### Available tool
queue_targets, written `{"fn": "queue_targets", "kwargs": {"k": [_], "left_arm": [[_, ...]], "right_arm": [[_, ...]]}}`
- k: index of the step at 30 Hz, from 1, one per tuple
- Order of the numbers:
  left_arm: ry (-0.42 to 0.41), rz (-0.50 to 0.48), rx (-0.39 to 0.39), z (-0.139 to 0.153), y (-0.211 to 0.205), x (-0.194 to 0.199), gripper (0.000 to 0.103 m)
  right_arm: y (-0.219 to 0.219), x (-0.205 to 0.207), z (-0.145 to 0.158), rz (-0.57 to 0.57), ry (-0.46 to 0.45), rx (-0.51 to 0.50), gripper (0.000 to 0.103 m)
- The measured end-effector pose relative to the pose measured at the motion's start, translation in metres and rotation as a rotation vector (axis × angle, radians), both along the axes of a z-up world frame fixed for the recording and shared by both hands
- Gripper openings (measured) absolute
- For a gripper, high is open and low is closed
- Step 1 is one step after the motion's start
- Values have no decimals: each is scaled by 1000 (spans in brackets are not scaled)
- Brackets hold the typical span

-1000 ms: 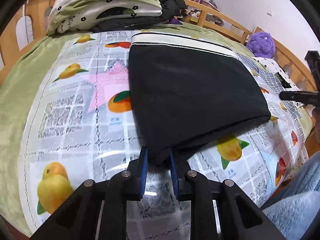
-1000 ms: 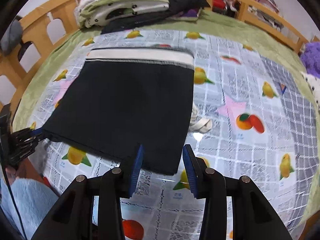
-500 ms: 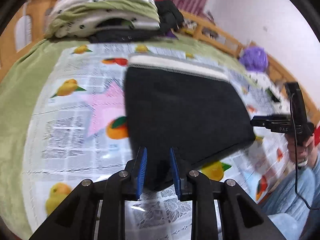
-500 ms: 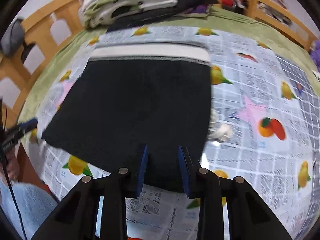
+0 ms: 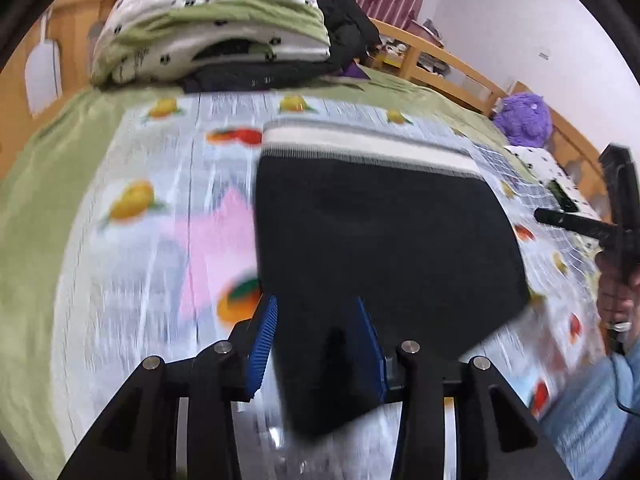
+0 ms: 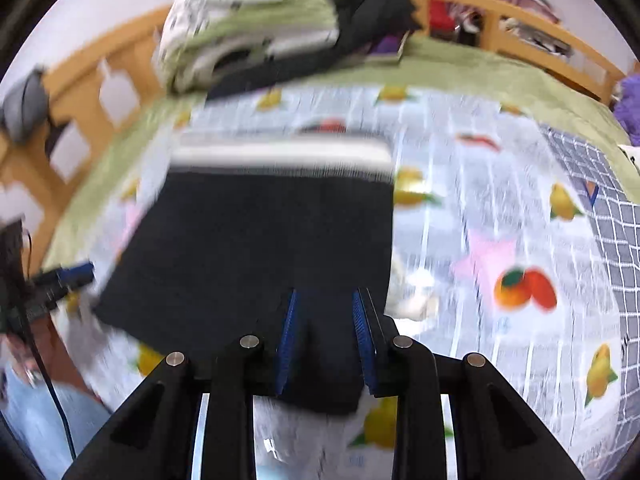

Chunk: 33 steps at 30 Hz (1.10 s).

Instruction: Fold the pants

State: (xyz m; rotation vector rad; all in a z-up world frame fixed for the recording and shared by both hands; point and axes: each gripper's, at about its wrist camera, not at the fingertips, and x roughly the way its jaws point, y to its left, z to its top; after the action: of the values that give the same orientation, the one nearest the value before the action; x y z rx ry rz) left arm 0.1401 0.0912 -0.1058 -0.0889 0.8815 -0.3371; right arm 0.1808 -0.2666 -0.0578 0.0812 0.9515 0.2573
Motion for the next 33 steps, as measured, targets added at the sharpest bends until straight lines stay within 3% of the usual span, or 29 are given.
{"fn": "queue_targets", "kwargs": {"k": [5, 7, 10, 12, 14, 15, 16, 18, 22, 26, 30, 33], "left_arm": [[-43, -22, -31, 16, -34, 55, 39], [-73, -29, -19, 20, -50, 75, 49], [-131, -24, 72, 13, -74, 107, 50], [-154, 3, 143, 2, -83, 125, 50], [-126, 57, 206, -15, -85, 145, 50], [-51, 87, 203, -31, -82, 161, 52], [-39, 96, 176, -36, -78, 163, 52], [-49, 104, 140, -34, -73, 162, 52], [-25, 91, 123, -30, -68, 153, 52], [34, -1, 66, -27, -61, 121, 56], [76, -25, 88, -32, -56, 81, 56], [148, -12, 57, -35, -47, 59, 57]], "right_arm": [[17, 56, 8, -42, -53, -28, 29], [28, 72, 1, -42, -86, -72, 29], [29, 93, -19, -51, -118, -67, 29], [31, 109, -43, -59, -91, -124, 29], [33, 115, -62, -49, -118, -182, 26], [38, 114, -65, -42, -164, -222, 26], [43, 115, -65, -39, -168, -248, 26], [50, 118, -66, -45, -179, -290, 26], [43, 121, -65, -42, -165, -248, 26], [24, 106, -54, -43, -80, -120, 35], [29, 75, -54, 4, -36, -160, 38], [37, 55, -55, 16, 53, -167, 37]]}}
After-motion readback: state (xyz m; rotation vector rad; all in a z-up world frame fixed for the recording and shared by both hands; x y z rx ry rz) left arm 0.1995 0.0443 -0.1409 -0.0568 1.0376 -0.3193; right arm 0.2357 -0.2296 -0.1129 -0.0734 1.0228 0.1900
